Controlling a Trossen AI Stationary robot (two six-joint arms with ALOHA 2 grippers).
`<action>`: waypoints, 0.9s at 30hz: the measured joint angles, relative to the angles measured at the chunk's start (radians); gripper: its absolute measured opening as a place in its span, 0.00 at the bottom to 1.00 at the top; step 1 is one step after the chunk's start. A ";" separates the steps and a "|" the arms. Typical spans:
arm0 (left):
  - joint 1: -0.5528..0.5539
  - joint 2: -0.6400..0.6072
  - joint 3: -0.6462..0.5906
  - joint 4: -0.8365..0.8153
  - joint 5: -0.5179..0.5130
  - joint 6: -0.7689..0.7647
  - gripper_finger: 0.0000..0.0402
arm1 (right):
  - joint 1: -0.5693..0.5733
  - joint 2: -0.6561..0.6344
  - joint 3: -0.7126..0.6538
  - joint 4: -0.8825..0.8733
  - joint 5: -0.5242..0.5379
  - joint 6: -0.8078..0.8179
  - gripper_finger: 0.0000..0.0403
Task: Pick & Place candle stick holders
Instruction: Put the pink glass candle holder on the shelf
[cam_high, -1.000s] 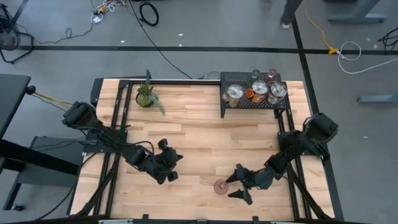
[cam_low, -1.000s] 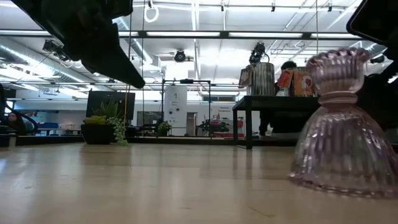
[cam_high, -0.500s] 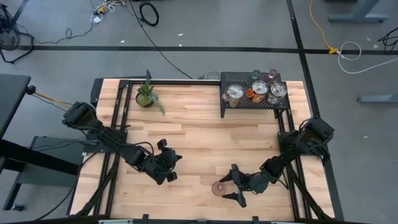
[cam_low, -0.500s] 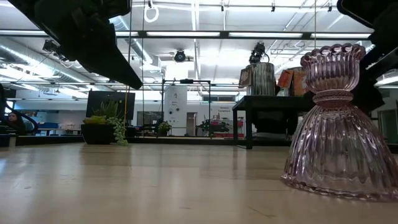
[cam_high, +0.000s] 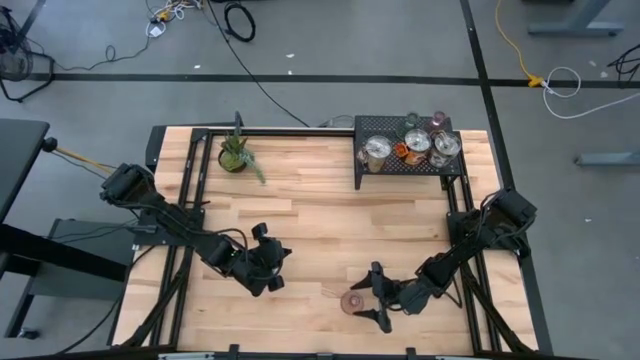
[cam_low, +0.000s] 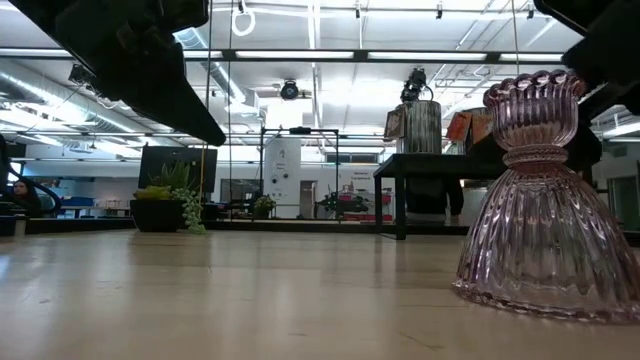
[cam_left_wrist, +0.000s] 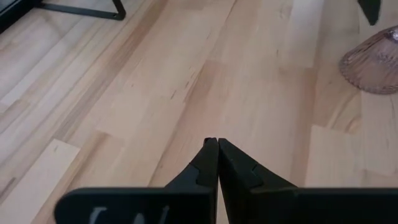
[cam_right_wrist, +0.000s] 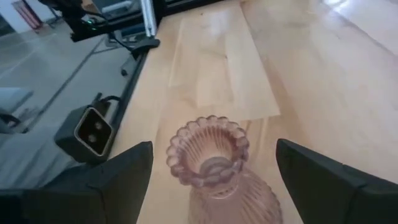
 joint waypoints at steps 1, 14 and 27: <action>0.000 0.000 0.000 -0.001 0.000 0.000 0.03 | 0.000 0.005 0.009 -0.007 0.001 -0.002 0.84; 0.000 0.000 0.000 -0.001 0.000 0.002 0.03 | -0.034 0.093 0.092 -0.030 -0.013 0.009 0.55; 0.009 0.000 0.000 0.004 0.000 0.006 0.03 | -0.146 -0.045 0.094 -0.110 -0.114 0.007 0.37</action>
